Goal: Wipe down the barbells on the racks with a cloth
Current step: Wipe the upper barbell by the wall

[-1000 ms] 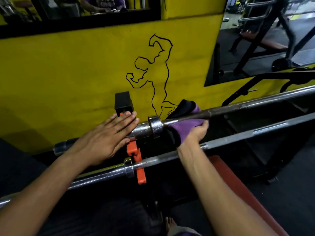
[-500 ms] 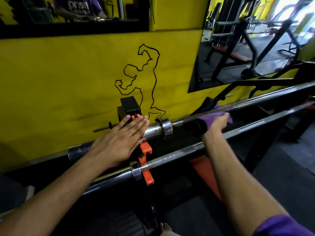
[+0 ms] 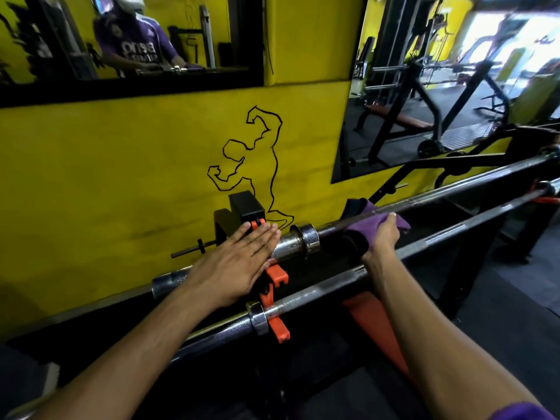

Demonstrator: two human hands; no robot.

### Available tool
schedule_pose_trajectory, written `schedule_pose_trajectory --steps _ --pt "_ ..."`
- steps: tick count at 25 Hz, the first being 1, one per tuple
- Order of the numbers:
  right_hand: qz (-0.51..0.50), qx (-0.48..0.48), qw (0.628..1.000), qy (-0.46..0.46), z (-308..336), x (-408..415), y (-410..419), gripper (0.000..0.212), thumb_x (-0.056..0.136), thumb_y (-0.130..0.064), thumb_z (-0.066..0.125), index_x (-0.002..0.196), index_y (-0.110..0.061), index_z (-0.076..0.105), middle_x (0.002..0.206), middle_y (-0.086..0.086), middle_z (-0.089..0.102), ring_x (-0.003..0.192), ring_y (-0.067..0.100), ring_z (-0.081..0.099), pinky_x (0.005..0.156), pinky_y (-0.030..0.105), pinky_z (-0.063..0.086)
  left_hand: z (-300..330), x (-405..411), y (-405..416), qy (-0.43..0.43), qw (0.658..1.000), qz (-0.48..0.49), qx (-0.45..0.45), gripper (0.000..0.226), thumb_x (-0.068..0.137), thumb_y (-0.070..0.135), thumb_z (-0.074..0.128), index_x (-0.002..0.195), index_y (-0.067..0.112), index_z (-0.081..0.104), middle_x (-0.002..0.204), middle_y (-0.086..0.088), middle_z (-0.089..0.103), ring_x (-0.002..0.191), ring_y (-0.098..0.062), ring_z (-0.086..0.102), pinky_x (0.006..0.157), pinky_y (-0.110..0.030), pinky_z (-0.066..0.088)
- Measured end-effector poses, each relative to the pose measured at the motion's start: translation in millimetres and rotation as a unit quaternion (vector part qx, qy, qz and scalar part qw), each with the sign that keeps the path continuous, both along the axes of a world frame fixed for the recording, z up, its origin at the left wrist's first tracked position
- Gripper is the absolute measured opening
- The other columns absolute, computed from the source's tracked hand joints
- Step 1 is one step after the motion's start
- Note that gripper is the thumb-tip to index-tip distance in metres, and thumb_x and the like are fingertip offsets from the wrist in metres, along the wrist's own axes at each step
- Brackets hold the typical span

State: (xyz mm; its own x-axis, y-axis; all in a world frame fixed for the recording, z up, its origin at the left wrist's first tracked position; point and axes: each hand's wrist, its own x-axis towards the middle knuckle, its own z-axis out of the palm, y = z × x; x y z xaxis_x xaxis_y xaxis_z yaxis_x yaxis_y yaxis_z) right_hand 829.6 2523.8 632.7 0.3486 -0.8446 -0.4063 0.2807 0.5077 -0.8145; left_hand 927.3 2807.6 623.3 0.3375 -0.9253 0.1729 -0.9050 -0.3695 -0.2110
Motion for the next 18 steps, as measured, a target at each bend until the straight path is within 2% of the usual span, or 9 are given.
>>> schedule_pose_trajectory --steps 2,4,6,7,9,11,13,16,18 --pt "0.021 -0.113 0.990 0.087 -15.5 -22.2 29.3 0.052 0.108 -0.040 0.040 0.148 -0.007 0.040 0.137 0.014 0.058 0.099 0.022 0.065 0.077 0.029 0.054 5.1 -1.2 0.5 0.046 0.999 -0.017 0.002 0.064 0.098 0.046 -0.005 0.158 0.023 -0.010 0.166 0.003 -0.010 0.152 -0.010 -0.014 0.117 -0.026 -0.026" --pt "0.001 -0.332 0.935 0.126 -20.2 -49.1 57.2 0.048 0.108 -0.032 0.045 0.148 -0.008 0.039 0.135 0.009 0.056 0.111 0.008 0.058 0.093 0.017 0.043 9.9 4.0 13.1 0.113 0.992 -0.048 0.018 0.062 0.096 0.034 0.003 0.157 0.030 -0.007 0.164 0.010 -0.011 0.151 -0.005 -0.012 0.117 -0.025 -0.021" --pt "0.035 -0.518 0.848 0.103 -9.2 -47.8 65.0 0.034 0.106 -0.022 0.048 0.136 -0.007 0.046 0.121 0.004 0.053 0.106 -0.012 0.051 0.092 0.004 0.035 13.0 14.0 28.9 0.112 0.991 -0.071 0.005 0.061 0.099 0.032 0.013 0.159 0.030 0.005 0.166 0.008 0.002 0.152 -0.008 0.003 0.121 -0.035 -0.006" --pt "0.081 -0.581 0.801 0.116 -3.4 -39.3 65.3 0.028 0.106 -0.022 0.049 0.130 -0.008 0.050 0.116 0.002 0.053 0.104 -0.014 0.050 0.093 0.006 0.036 10.6 19.5 36.2 0.098 0.992 -0.075 0.008 0.060 0.101 0.035 0.017 0.160 0.030 0.008 0.166 0.006 0.008 0.151 -0.010 0.009 0.121 -0.039 0.000" --pt "0.168 -0.675 0.686 0.213 -1.9 -15.8 61.9 0.028 0.103 -0.033 0.044 0.117 -0.012 0.057 0.106 0.004 0.060 0.101 0.008 0.059 0.103 0.030 0.042 8.7 22.0 43.7 0.082 0.994 -0.074 0.017 0.060 0.103 0.035 0.023 0.160 0.029 0.010 0.166 0.005 0.014 0.151 -0.012 0.015 0.121 -0.042 0.008" --pt "0.244 -0.692 0.608 0.301 -2.1 4.4 50.6 0.032 0.104 -0.037 0.036 0.109 -0.014 0.057 0.097 0.007 0.065 0.094 0.028 0.062 0.095 0.041 0.043 7.4 18.3 42.8 0.095 0.993 -0.060 0.018 0.059 0.103 0.033 0.023 0.160 0.031 0.007 0.167 0.007 0.010 0.151 -0.011 0.013 0.121 -0.040 0.006" --pt "0.340 -0.640 0.580 0.373 16.1 28.5 32.8 0.030 0.105 -0.040 0.041 0.103 -0.015 0.058 0.092 0.005 0.061 0.083 0.026 0.057 0.075 0.035 0.040 8.9 15.5 39.5 0.117 0.992 -0.050 0.015 0.061 0.102 0.031 0.022 0.159 0.032 0.002 0.167 0.009 0.000 0.152 -0.009 0.003 0.120 -0.033 -0.007" --pt "0.525 -0.546 0.430 0.492 53.6 70.5 20.4 0.027 0.100 -0.036 0.050 0.086 -0.016 0.061 0.088 0.006 0.065 0.072 0.023 0.056 0.065 0.031 0.042 10.8 15.6 42.2 0.116 0.992 -0.055 0.020 0.061 0.100 0.035 0.013 0.159 0.030 0.004 0.167 0.006 0.002 0.152 -0.009 0.004 0.119 -0.032 -0.008" --pt "0.602 -0.477 0.376 0.518 60.5 89.9 21.6 0.025 0.099 -0.026 0.051 0.077 -0.016 0.061 0.079 0.005 0.064 0.060 0.019 0.055 0.055 0.028 0.042 11.5 15.1 42.5 0.094 0.994 -0.054 0.013 0.062 0.099 0.037 0.013 0.160 0.027 0.012 0.166 0.005 0.010 0.150 -0.011 0.012 0.119 -0.037 0.000"
